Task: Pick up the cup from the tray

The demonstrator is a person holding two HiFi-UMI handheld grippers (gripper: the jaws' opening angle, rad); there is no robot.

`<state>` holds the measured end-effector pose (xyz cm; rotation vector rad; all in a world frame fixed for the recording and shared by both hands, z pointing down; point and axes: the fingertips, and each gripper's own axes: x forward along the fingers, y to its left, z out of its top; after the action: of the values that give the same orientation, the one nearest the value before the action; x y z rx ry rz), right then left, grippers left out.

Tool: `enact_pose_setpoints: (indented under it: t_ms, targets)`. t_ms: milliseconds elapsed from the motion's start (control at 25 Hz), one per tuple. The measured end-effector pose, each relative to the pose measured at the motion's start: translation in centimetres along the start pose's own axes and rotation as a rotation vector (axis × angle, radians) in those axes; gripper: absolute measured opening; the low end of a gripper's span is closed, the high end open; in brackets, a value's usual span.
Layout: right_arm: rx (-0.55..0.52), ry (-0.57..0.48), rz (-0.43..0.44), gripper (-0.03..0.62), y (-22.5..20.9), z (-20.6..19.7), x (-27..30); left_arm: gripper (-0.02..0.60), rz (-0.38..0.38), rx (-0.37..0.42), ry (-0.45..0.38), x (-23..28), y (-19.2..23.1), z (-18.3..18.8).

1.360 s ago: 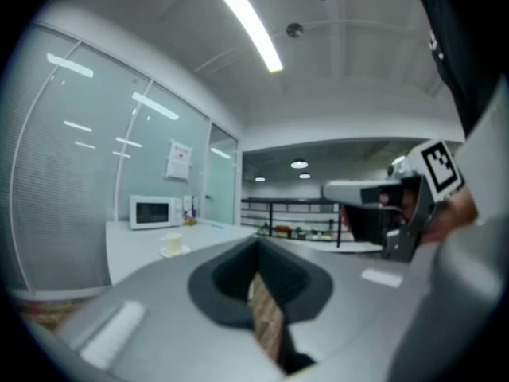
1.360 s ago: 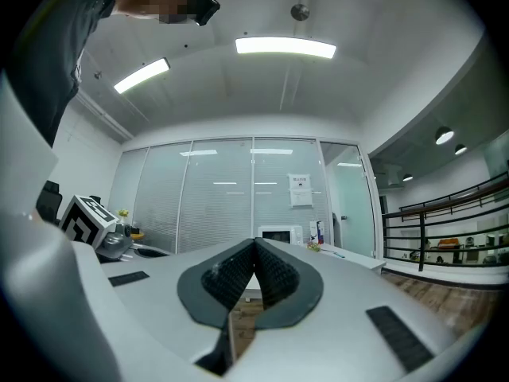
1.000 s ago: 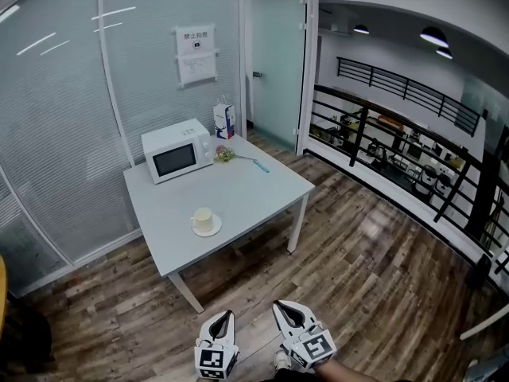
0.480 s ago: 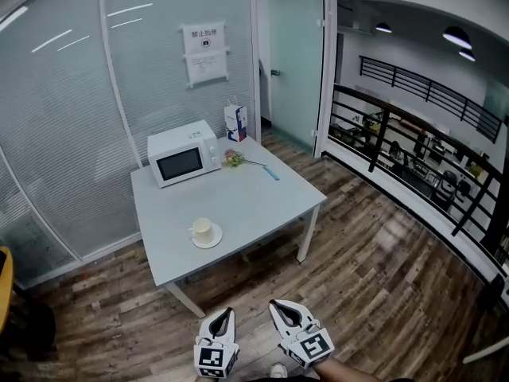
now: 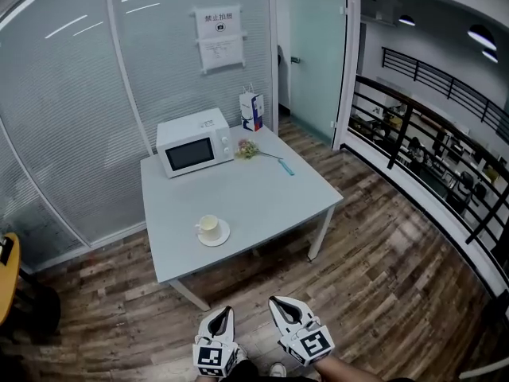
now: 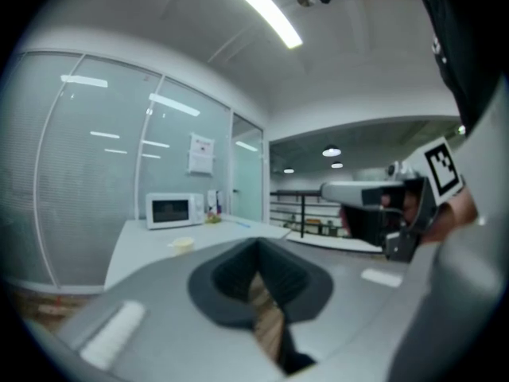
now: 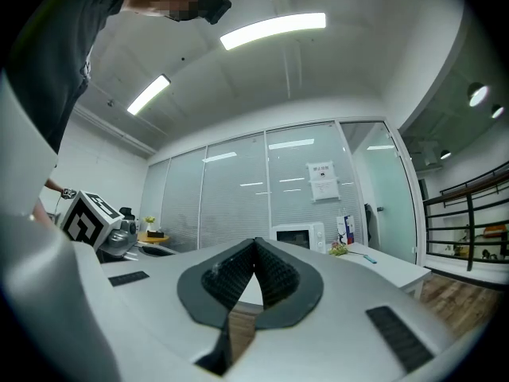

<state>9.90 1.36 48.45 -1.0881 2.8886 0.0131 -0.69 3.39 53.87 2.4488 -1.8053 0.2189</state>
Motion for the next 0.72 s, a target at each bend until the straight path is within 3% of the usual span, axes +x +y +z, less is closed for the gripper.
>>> enact_pose_setpoints:
  t_ms: [400,720]
  targets:
    - [-0.049,-0.007,0.028,0.005,-2.4,0.7,9.6,0.005,0.025,-0.023,-0.028,6.1,7.5,1.3]
    - [-0.046,-0.010,0.021,0.005,-3.1,0.8,17.2,0.005,-0.003,-0.017,-0.041,10.0,13.3,2.6]
